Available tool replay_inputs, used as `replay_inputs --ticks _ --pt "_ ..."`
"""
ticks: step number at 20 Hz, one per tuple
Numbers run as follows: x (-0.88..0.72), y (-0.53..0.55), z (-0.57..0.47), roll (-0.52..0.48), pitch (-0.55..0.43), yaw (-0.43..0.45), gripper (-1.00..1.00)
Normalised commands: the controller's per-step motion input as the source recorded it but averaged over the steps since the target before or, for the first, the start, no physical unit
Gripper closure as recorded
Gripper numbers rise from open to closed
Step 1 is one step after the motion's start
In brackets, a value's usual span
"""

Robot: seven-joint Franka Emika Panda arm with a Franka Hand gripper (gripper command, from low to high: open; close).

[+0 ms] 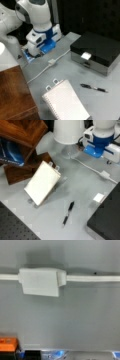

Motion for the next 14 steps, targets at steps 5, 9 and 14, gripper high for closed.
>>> replay_inputs --ticks 5,9,14 --pt "-0.18 0.08 -0.12 0.066 -0.091 -0.081 1.00" --pt "-0.24 0.02 -0.15 0.067 -0.106 -0.071 1.00" --pt "-0.32 0.01 -0.13 0.049 -0.105 -0.057 1.00"
